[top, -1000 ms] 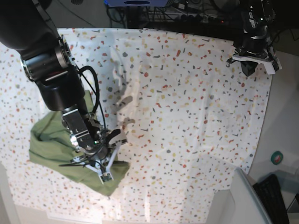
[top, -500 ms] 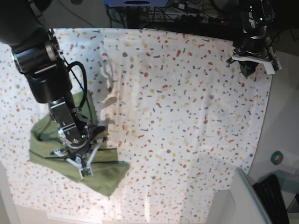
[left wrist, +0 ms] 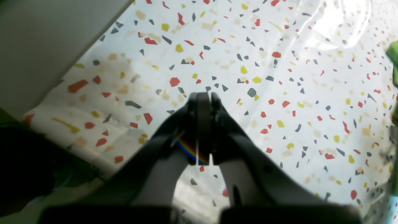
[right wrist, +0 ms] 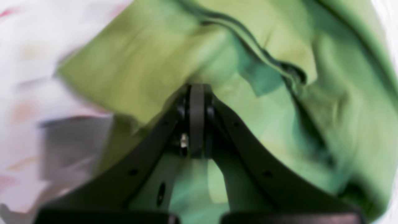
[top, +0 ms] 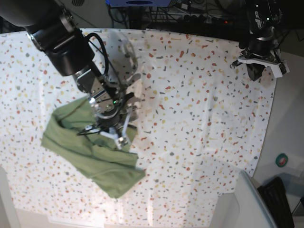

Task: Layout the t-shirt on the table in an organized manner, then fold the t-shirt properly
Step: 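Lift and drag the held shirt toward the table centre with the right gripper, then pull the shirt back with the right gripper while the left gripper approaches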

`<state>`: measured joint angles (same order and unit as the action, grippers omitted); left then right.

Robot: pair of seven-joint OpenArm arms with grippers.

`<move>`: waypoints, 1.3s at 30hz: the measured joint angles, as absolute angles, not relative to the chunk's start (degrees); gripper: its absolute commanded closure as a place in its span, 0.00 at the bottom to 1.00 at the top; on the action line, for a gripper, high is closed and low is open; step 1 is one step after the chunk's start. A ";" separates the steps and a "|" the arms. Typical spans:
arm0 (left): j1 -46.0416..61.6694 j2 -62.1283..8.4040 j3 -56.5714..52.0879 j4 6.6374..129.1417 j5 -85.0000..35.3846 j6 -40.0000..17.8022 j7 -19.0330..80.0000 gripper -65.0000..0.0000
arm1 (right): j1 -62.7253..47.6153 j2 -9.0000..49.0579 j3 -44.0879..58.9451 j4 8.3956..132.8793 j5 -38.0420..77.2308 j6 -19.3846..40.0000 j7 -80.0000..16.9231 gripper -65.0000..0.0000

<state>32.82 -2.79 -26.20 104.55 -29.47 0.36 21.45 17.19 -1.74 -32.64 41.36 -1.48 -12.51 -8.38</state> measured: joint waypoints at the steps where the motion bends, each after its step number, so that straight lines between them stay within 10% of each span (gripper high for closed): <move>1: 32.82 -2.79 -26.17 104.55 -29.50 0.01 21.43 1.00 | 15.75 -2.04 -35.20 43.46 -1.39 -12.51 -8.27 1.00; 14: 32.56 -2.68 -25.65 104.40 -29.23 0.45 21.50 1.00 | 9.17 0.40 -43.13 84.18 -9.65 -11.05 -37.58 0.97; 20: 31.88 -2.79 -25.50 104.40 -29.26 0.49 21.45 1.00 | 7.94 -0.32 -51.00 82.28 -21.91 -10.00 -42.48 0.35; 39: 27.92 0.62 -20.16 104.38 -28.97 0.91 34.79 1.00 | 12.97 -0.03 -41.19 58.11 -22.55 -10.00 -27.94 0.55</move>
